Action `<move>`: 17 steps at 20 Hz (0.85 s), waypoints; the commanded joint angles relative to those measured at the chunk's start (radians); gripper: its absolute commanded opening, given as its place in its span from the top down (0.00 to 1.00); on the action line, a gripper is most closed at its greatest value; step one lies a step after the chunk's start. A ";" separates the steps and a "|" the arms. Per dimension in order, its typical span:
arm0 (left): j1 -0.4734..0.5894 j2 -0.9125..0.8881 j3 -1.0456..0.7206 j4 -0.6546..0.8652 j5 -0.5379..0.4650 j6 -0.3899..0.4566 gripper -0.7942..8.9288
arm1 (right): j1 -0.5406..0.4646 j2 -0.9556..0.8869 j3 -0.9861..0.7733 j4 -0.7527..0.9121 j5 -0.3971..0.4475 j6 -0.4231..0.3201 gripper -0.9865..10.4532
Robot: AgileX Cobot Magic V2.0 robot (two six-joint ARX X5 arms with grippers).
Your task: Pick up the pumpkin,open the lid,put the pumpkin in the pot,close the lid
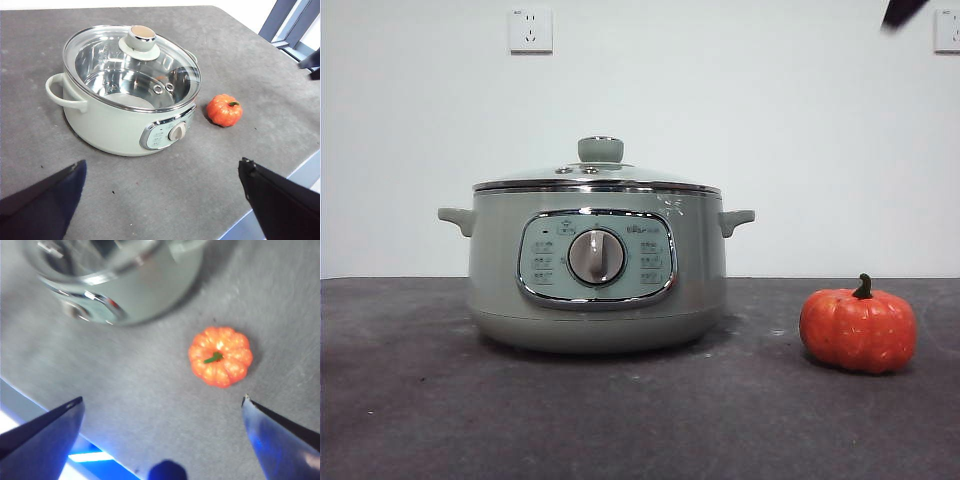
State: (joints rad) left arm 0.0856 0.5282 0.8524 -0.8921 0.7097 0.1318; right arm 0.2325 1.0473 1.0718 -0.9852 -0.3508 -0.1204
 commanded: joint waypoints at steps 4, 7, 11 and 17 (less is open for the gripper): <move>-0.003 0.000 0.005 0.011 0.001 -0.002 0.12 | 0.063 0.226 0.002 0.117 0.118 -0.001 0.31; -0.003 0.000 0.005 0.013 0.000 -0.002 0.12 | 0.087 0.343 0.002 0.183 0.195 -0.001 0.31; -0.003 0.000 0.005 0.016 -0.002 -0.002 0.12 | 0.111 0.459 0.002 0.256 0.254 -0.001 0.31; -0.003 0.000 0.005 0.016 -0.002 -0.002 0.12 | 0.116 0.602 0.002 0.314 0.283 -0.001 0.31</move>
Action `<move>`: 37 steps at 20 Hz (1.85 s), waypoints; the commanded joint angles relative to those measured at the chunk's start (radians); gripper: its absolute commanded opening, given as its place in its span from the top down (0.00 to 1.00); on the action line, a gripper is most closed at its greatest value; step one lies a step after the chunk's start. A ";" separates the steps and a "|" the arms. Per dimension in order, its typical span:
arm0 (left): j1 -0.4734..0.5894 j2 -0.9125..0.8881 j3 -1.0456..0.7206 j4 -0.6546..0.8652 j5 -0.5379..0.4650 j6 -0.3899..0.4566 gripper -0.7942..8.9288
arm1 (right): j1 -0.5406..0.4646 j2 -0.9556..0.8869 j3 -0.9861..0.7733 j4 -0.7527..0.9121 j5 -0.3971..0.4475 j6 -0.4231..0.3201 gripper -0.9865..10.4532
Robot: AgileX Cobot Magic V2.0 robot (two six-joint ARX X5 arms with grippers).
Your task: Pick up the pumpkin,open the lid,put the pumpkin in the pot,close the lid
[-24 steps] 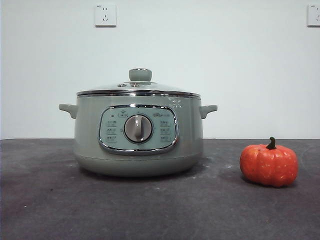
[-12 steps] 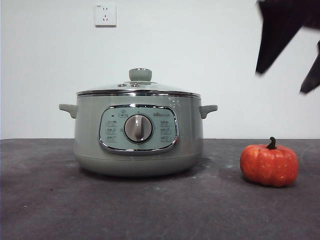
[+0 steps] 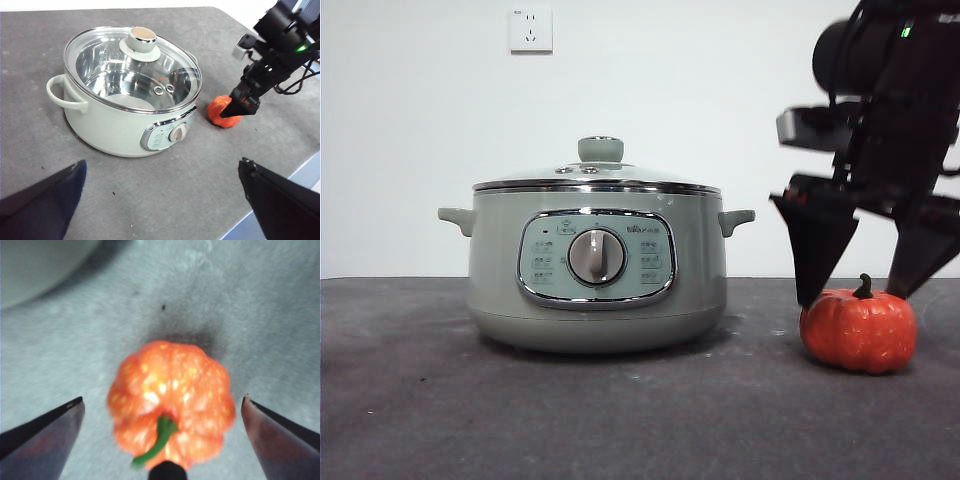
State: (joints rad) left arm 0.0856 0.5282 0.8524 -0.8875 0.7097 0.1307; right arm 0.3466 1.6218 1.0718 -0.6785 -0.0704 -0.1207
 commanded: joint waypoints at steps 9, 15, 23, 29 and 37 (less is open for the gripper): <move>-0.003 0.015 0.005 0.027 -0.003 -0.005 0.12 | 0.002 0.041 0.002 -0.007 -0.008 0.019 0.92; -0.047 0.108 0.011 0.188 -0.003 -0.084 0.12 | 0.002 -0.146 0.002 -0.018 -0.008 0.052 0.92; -0.284 0.456 0.237 0.354 -0.193 -0.100 0.12 | 0.002 -0.483 0.002 -0.065 -0.009 0.071 0.92; -0.444 0.776 0.419 0.471 -0.344 -0.063 0.12 | 0.002 -0.629 0.003 -0.103 -0.009 0.072 0.92; -0.517 1.057 0.478 0.672 -0.422 -0.048 0.12 | 0.002 -0.706 0.003 -0.124 -0.009 0.078 0.92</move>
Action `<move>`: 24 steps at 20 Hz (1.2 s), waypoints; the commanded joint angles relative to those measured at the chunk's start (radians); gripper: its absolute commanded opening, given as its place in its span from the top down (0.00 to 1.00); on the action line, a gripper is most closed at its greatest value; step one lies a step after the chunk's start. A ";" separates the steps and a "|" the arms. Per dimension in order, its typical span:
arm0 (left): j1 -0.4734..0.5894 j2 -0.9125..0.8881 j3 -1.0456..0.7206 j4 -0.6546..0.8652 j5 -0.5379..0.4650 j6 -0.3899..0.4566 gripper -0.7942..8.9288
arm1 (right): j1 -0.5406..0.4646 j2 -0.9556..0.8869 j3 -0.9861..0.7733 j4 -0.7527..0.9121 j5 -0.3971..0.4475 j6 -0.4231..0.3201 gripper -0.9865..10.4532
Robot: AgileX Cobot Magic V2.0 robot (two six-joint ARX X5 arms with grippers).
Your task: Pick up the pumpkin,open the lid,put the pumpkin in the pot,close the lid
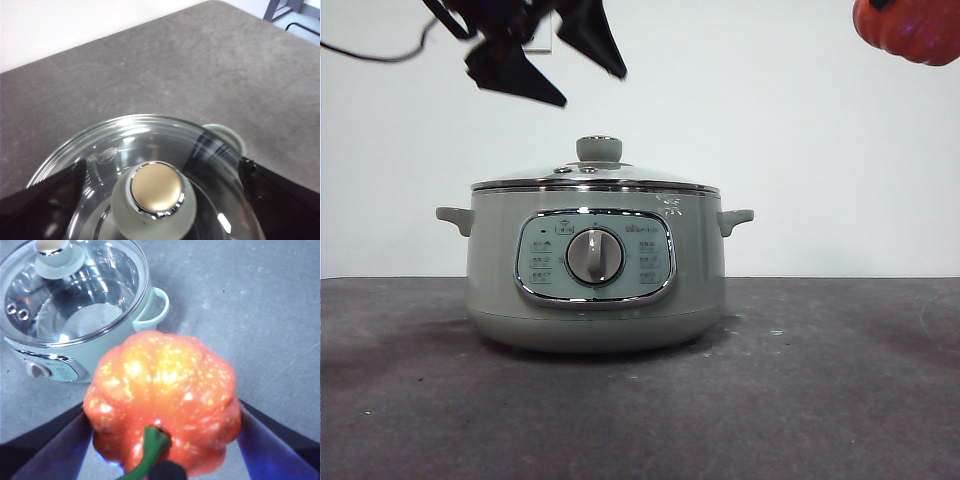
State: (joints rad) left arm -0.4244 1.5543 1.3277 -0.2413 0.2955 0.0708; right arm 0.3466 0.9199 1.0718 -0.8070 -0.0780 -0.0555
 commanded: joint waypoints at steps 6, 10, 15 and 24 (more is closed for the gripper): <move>-0.024 0.127 0.003 0.080 -0.032 0.012 0.12 | 0.002 -0.004 0.003 -0.008 -0.001 0.013 0.92; -0.034 0.162 0.003 0.097 -0.047 0.012 0.12 | 0.002 -0.004 0.003 -0.010 -0.001 0.013 0.92; -0.039 0.163 0.003 0.086 -0.061 0.011 0.30 | 0.002 -0.004 0.003 -0.010 -0.001 0.013 0.92; -0.046 0.163 0.003 0.046 -0.058 0.008 0.85 | 0.002 -0.004 0.003 -0.009 0.001 0.013 0.92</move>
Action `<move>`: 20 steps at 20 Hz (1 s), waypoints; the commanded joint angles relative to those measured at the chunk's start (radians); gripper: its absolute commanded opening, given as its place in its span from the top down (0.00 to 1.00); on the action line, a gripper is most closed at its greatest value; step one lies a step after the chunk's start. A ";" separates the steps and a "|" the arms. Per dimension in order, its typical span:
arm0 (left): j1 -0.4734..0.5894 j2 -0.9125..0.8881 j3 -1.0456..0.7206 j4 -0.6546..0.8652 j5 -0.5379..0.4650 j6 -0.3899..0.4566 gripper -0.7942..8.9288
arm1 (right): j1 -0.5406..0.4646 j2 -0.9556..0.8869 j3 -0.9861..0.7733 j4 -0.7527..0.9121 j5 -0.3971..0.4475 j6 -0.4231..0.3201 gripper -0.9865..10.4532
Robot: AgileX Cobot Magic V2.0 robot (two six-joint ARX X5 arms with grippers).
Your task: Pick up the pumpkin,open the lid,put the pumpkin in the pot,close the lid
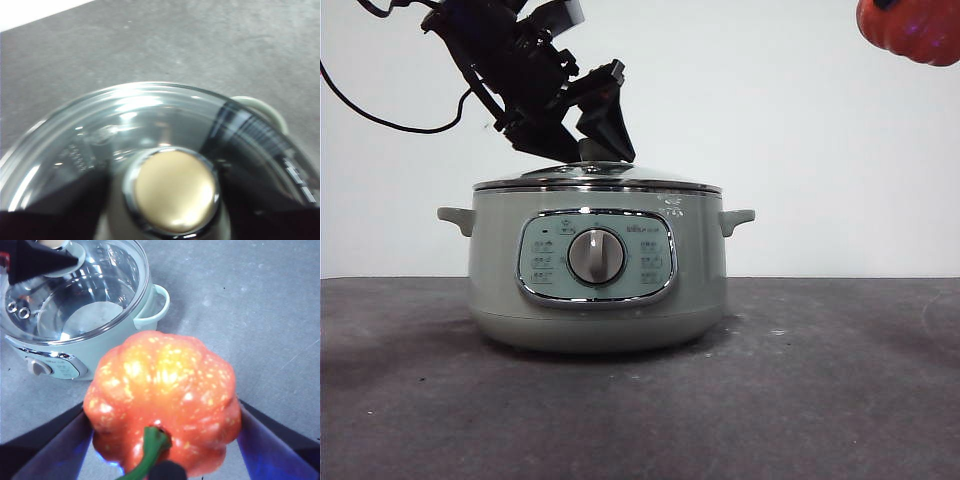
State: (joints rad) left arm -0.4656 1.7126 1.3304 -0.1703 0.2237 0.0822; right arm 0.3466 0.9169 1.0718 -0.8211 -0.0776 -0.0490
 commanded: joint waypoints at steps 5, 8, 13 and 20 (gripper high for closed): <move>-0.005 0.004 0.000 -0.035 0.014 -0.004 0.93 | 0.002 -0.001 0.003 0.006 0.001 0.006 0.92; -0.005 -0.003 0.000 -0.032 0.013 -0.005 0.93 | 0.002 -0.001 0.003 0.014 0.000 0.006 0.92; -0.005 -0.037 0.020 -0.041 0.013 -0.005 0.93 | 0.002 0.011 0.003 0.033 -0.002 0.006 0.92; -0.003 -0.110 0.087 -0.105 0.010 -0.006 0.93 | 0.002 0.084 0.003 0.078 -0.018 0.006 0.92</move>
State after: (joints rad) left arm -0.4679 1.6245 1.3941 -0.3187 0.2256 0.0811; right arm 0.3466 0.9974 1.0718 -0.7521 -0.0929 -0.0486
